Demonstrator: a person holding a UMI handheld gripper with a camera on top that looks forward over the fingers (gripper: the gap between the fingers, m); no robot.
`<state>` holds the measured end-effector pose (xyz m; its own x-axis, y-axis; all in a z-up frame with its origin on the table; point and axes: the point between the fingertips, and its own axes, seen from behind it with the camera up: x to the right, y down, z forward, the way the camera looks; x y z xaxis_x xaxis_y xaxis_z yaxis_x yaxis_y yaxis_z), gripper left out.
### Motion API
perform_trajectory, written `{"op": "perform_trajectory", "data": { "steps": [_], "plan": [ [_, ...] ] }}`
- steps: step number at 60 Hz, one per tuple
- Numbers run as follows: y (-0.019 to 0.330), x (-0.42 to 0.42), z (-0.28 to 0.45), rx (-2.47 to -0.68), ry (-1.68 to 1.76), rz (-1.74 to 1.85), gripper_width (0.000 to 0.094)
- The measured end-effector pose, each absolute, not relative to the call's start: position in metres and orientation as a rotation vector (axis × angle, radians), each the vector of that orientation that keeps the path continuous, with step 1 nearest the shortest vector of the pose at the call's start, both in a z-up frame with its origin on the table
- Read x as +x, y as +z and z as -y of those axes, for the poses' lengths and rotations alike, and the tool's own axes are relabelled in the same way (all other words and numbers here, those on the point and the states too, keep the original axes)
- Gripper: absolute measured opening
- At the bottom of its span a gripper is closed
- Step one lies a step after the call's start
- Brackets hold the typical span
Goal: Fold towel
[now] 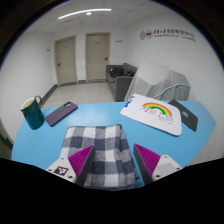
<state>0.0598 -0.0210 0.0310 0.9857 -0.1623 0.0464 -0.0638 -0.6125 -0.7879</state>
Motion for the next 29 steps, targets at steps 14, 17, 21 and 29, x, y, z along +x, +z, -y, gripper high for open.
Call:
{"op": "perform_trajectory", "data": {
  "steps": [14,17,21,29],
  "plan": [
    [0.093,0.010,0.092,-2.158,-0.136,-0.220,0.0839],
    [0.104,-0.009,0.112,-2.150,-0.108,-0.230,0.0836],
    [0.119,-0.035,0.143,-2.140,-0.064,-0.241,0.0848],
    [0.143,-0.065,0.196,-2.136,-0.013,-0.264,0.0850]
  ]
}}
